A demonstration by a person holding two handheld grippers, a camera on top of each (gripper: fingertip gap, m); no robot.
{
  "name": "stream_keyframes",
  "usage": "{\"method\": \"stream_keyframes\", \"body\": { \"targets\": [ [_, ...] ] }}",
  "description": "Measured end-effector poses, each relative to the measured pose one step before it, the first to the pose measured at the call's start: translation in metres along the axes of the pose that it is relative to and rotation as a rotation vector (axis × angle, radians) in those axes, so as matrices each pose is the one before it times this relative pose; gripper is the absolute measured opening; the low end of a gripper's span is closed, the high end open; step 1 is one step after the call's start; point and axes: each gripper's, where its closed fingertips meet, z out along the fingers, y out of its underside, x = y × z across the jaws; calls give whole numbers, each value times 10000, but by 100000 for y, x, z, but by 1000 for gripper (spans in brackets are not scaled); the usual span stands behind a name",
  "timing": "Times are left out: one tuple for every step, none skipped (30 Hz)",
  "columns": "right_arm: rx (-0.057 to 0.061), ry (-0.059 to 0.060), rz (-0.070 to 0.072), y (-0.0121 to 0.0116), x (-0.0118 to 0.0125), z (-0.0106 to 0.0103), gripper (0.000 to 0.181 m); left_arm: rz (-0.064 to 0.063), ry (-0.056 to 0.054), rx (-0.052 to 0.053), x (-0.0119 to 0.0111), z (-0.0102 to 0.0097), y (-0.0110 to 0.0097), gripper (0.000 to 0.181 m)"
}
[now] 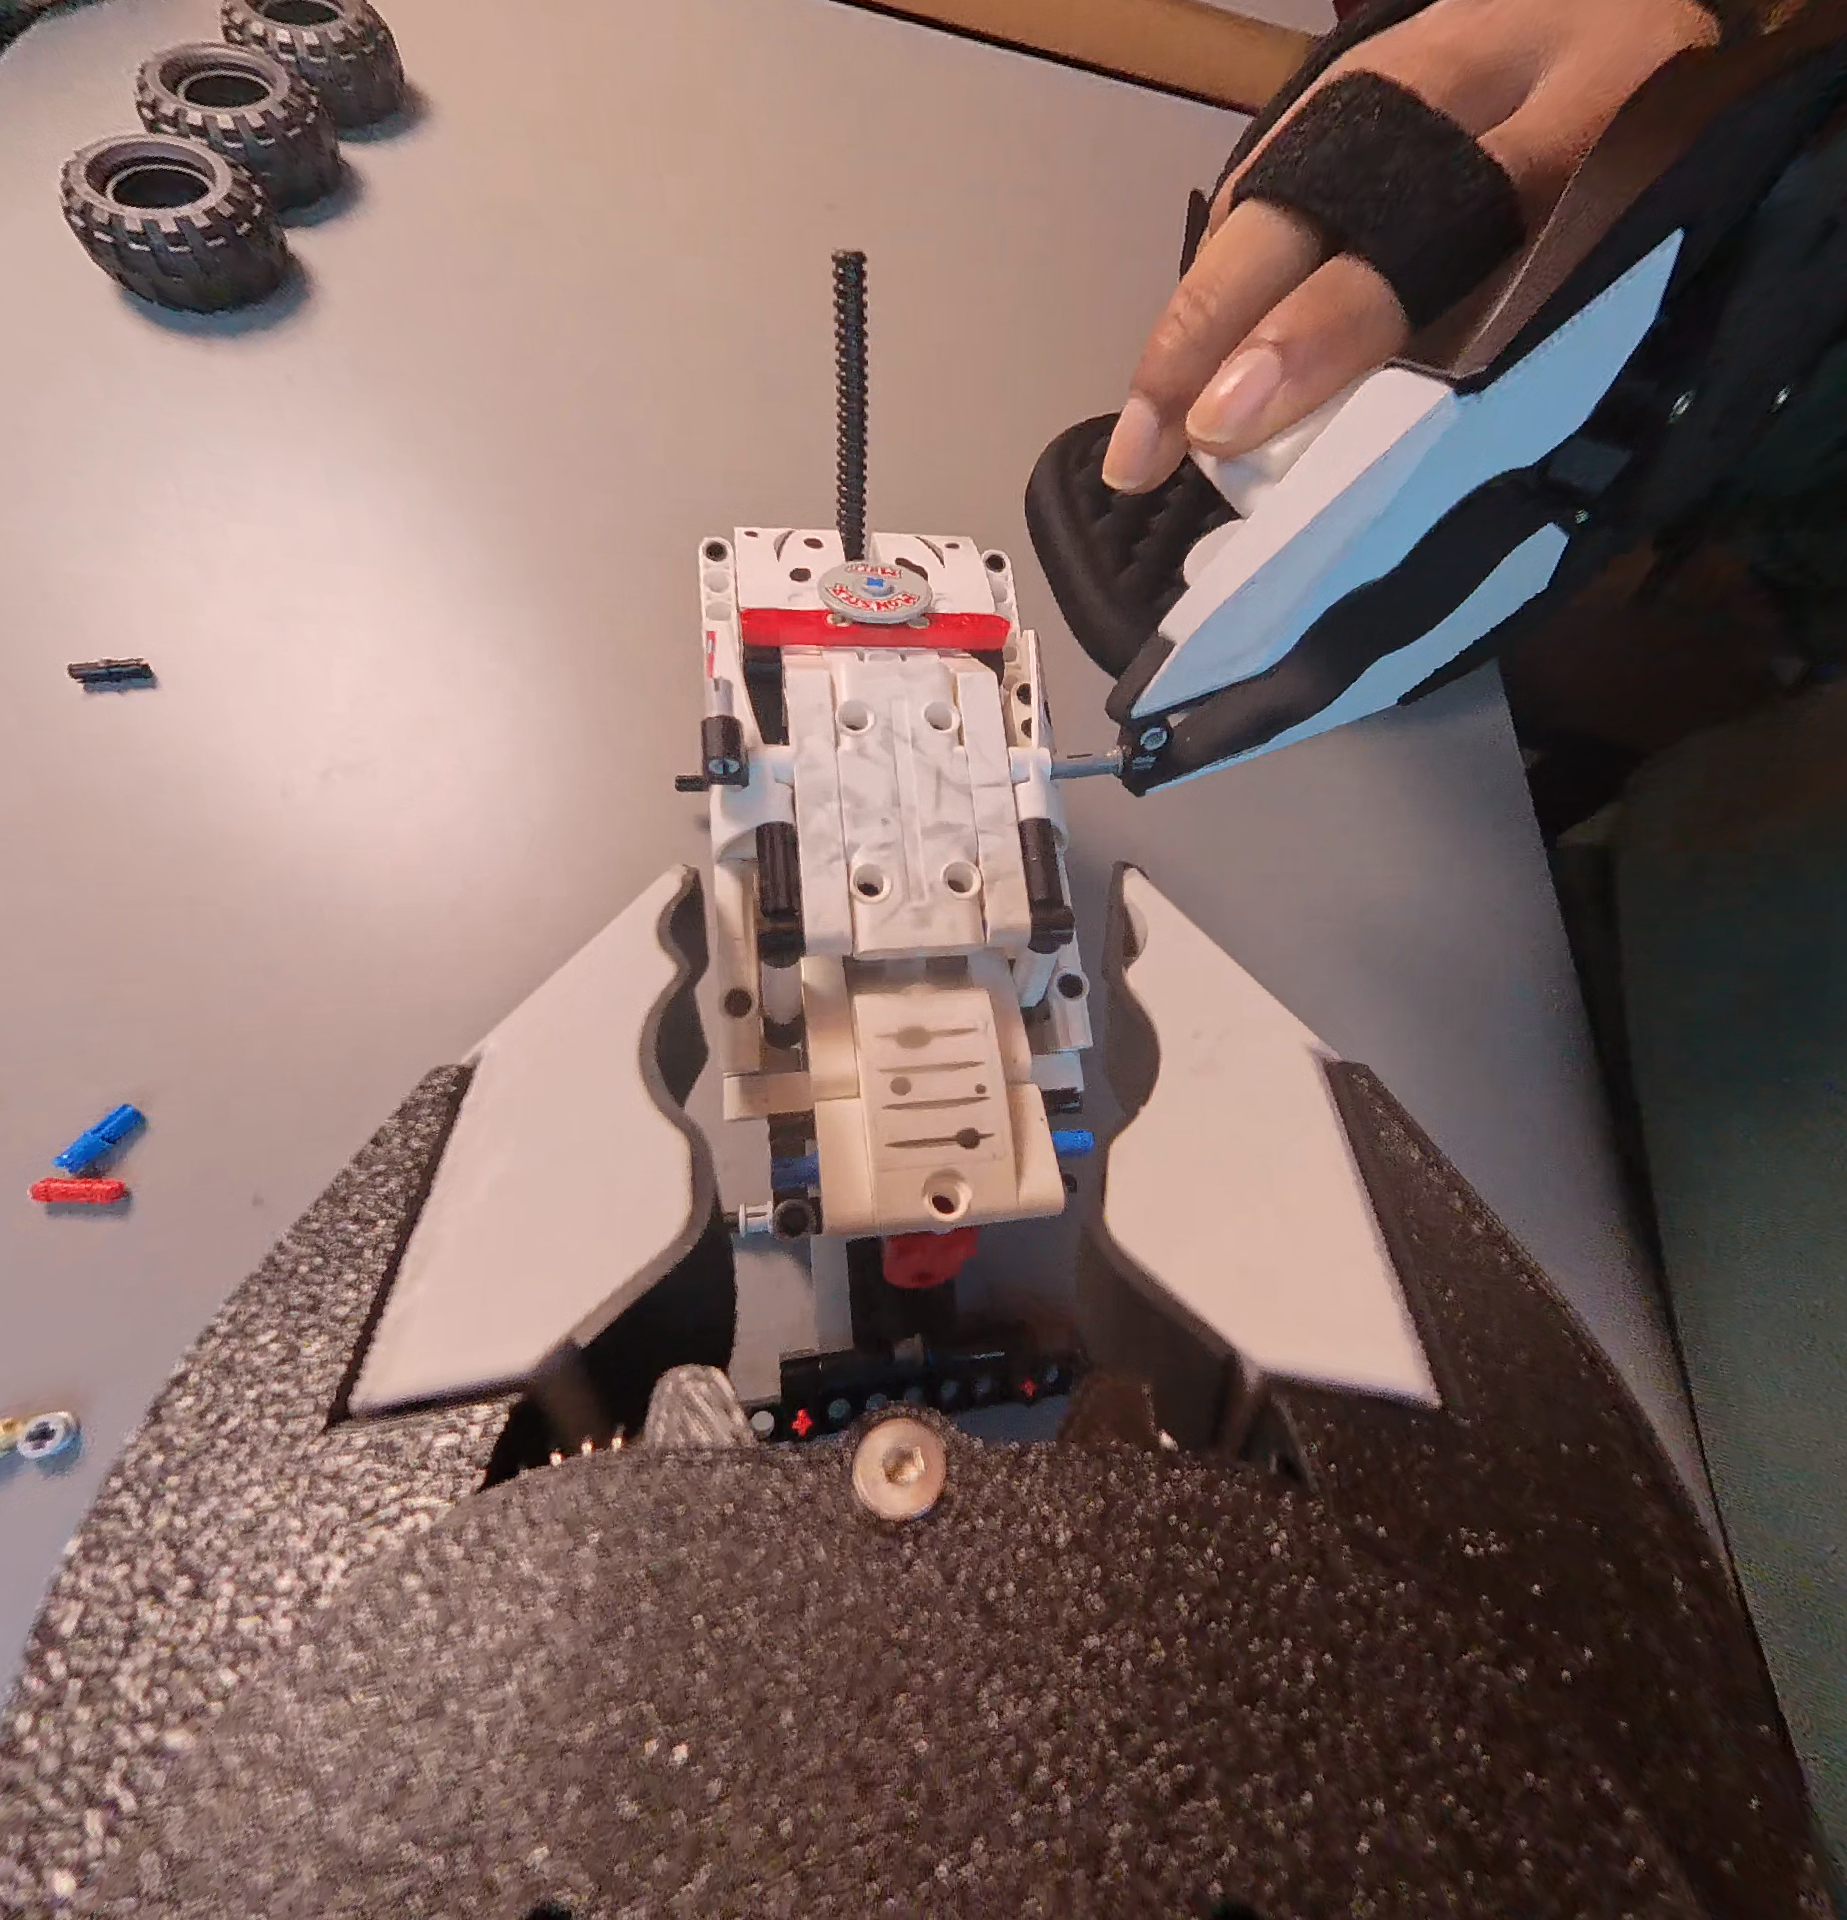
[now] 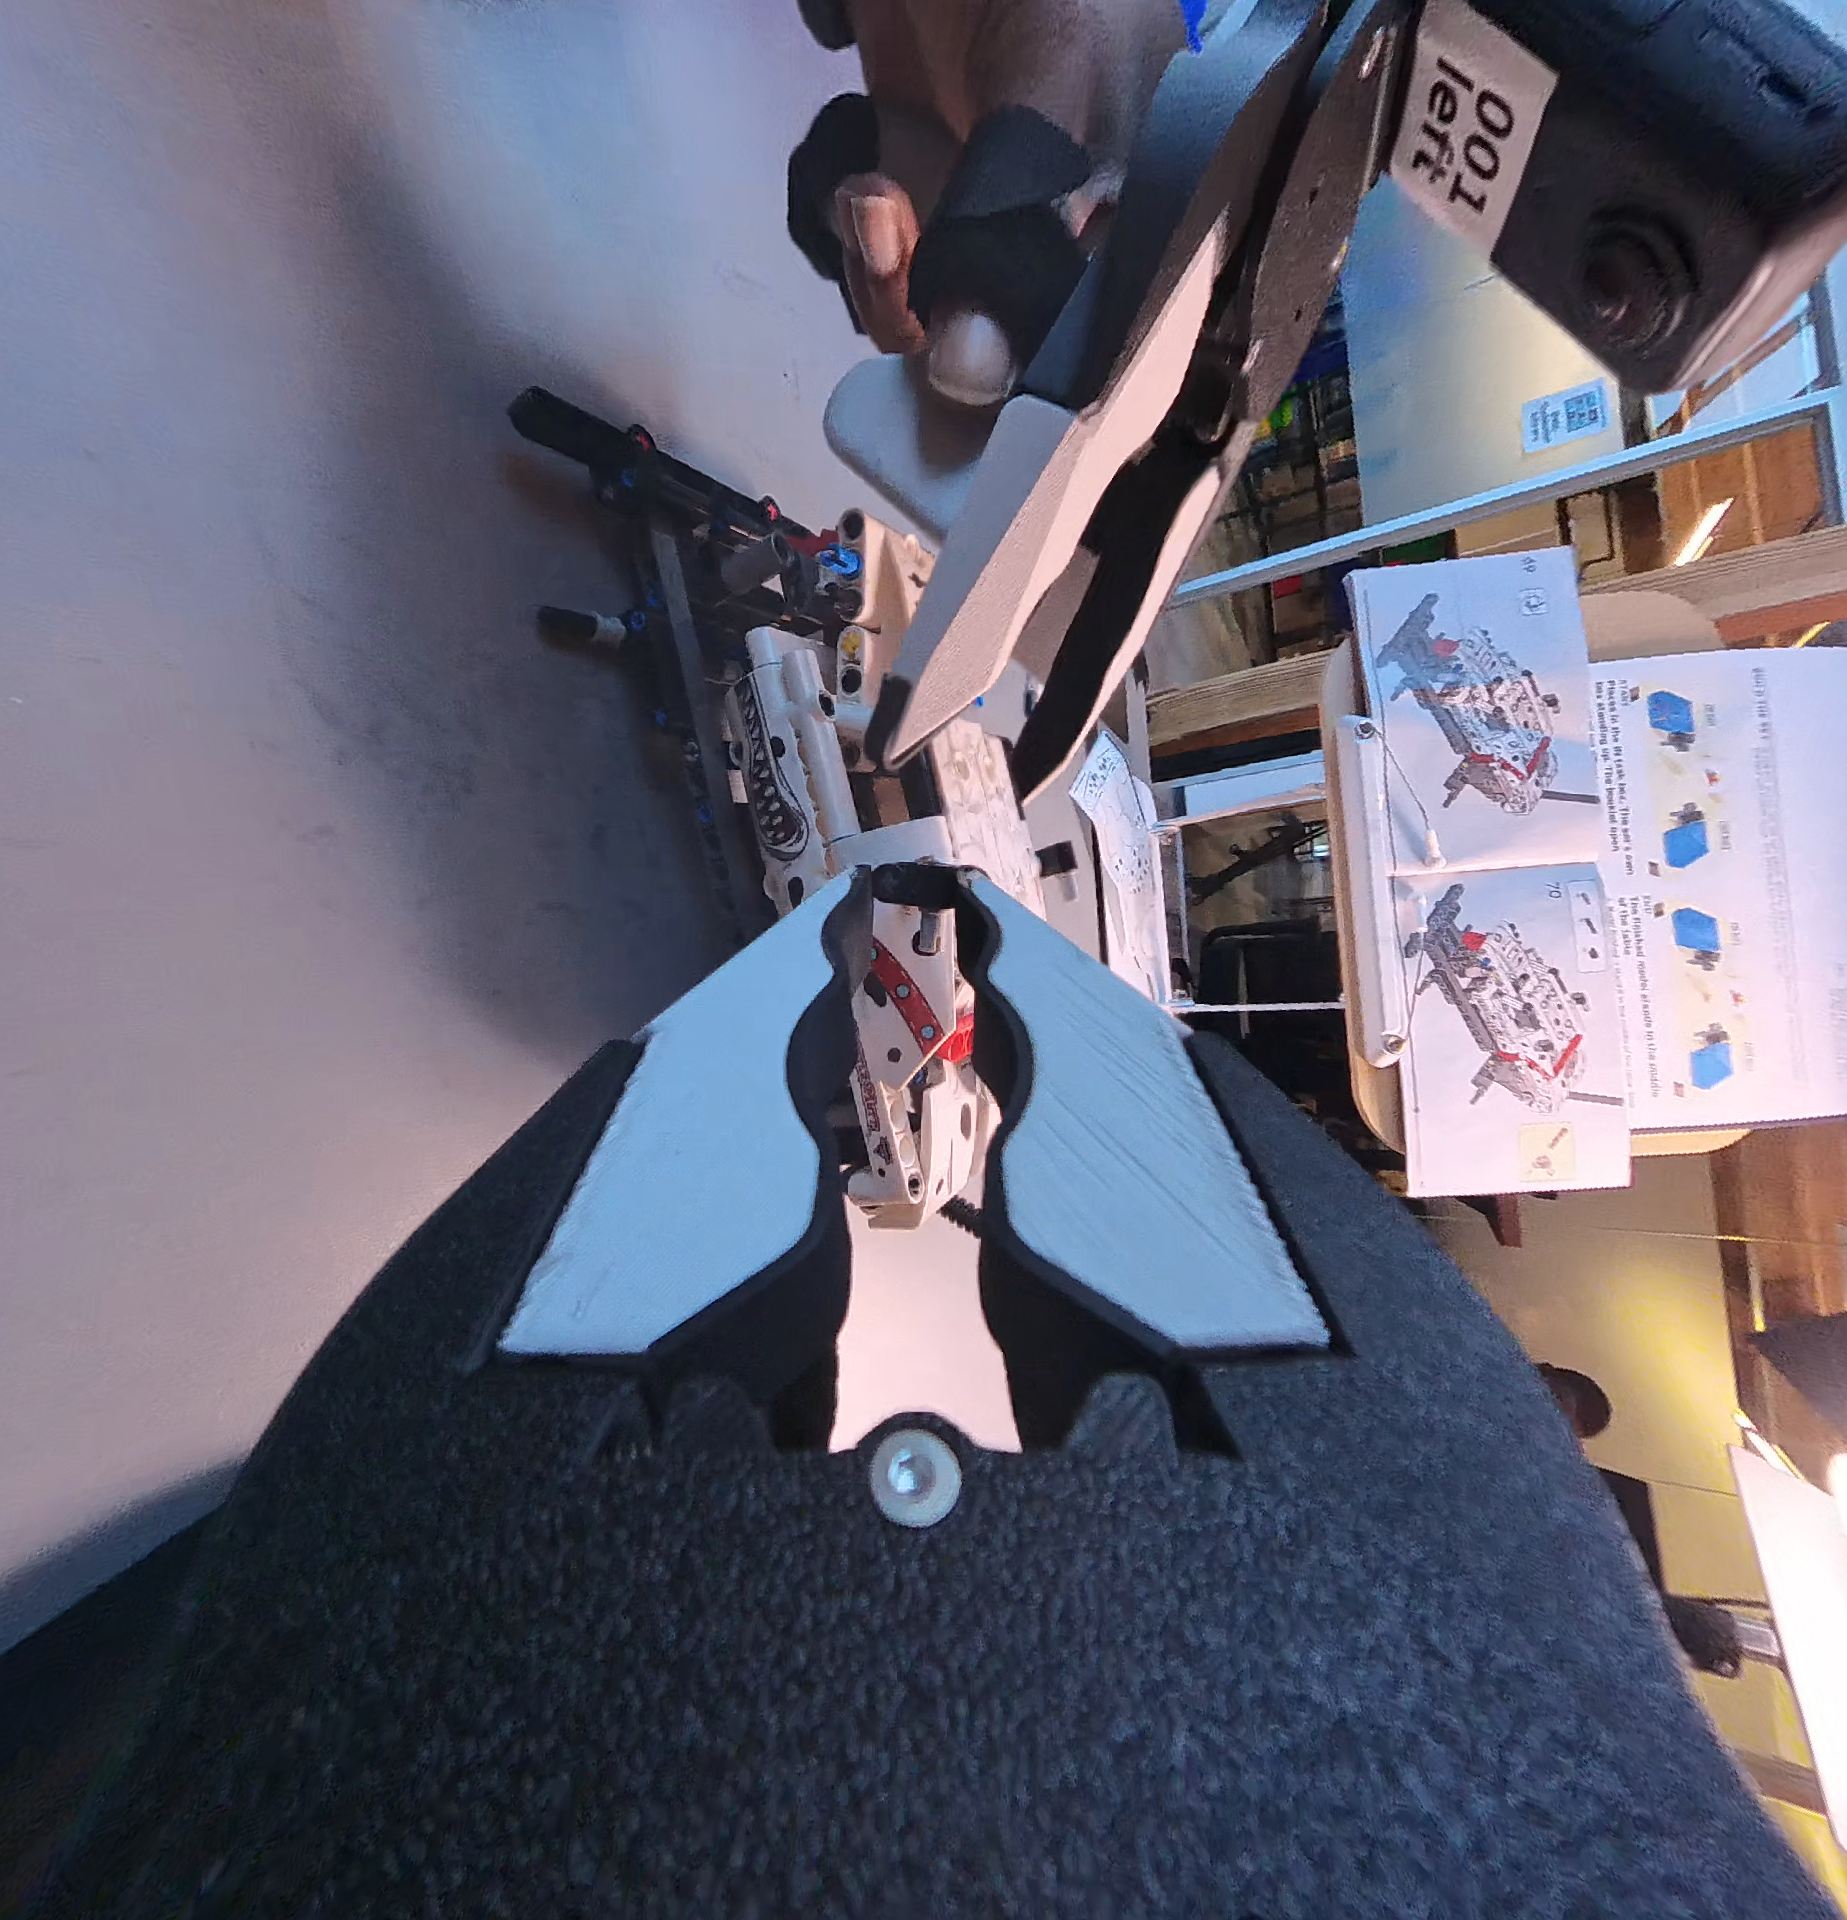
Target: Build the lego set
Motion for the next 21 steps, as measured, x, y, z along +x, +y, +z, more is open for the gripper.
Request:
{"method": "stream_keyframes", "body": {
  "targets": [
    [-29, 99, -81, 29, 5, 29, 15, 38, -68, -125, -140, 326, 313, 73],
    [-33, 110, -131, 40, -1, 18, 15, 47, -75, -72, -130, 247, 274, 72],
    [-24, 128, -169, 33, 9, 23, 15, 44, -44, 56, -64, 98, 59, 72],
    [-63, 169, -189, 40, 13, 30, 15, -34, -24, 71, -47, -6, -29, 71],
    [-50, 185, -188, -15, -22, 53, 15, -64, -6, 33, -35, -12, -10, 71],
    [-41, 216, -180, -43, -12, 40, 15, -35, -23, 19, -29, 14, -6, 71],
    [-54, 208, -181, -41, -59, 48, 15, 4, -42, 6, -21, 14, -8, 71],
    [-39, 205, -187, -54, -65, 12, 15, 14, -34, 1, 9, 23, 8, 71],
    [-53, 207, -168, -1, -51, 8, 15, -19, -24, 1, -6, 4, -1, 71],
    [-81, 181, -114, 75, -14, 8, 15, -46, -8, 12, -23, 10, -1, 71],
    [-49, 109, -96, 69, -20, -36, 15, 8, 3, 10, -3, 13, -6, 71],
    [-43, 64, -72, 134, 44, -59, 14, 11, -6, -4, -3, 0, 6, 71],
    [-16, -20, 5, 134, -5, -71, 15, 30, -18, -24, 21, 10, 2, 71],
    [32, -41, -34, 65, 31, -100, 14, 61, -17, -28, 56, 20, 8, 71],
    [65, -67, -137, -8, -2, -81, 15, 11, 5, -18, 74, 45, -16, 71],
    [38, -73, -84, -50, 21, -15, 15, -9, -12, -15, 36, 46, -12, 71],
    [24, -99, -14, -148, -2, 52, 15, 3, -23, -26, 22, 23, -8, 71],
    [8, -112, -30, -177, -44, 99, 15, -1, -28, -24, 23, 32, -16, 71],
    [18, -122, -44, -175, -58, 127, 15, 15, -36, -26, 23, 29, -9, 71],
    [59, -176, -35, -133, -60, 85, 15, 42, -35, -37, 51, 13, 7, 71],
    [107, -215, 6, -35, 15, 0, 14, 9, -13, -42, 34, 0, 21, 71]
  ]
}}
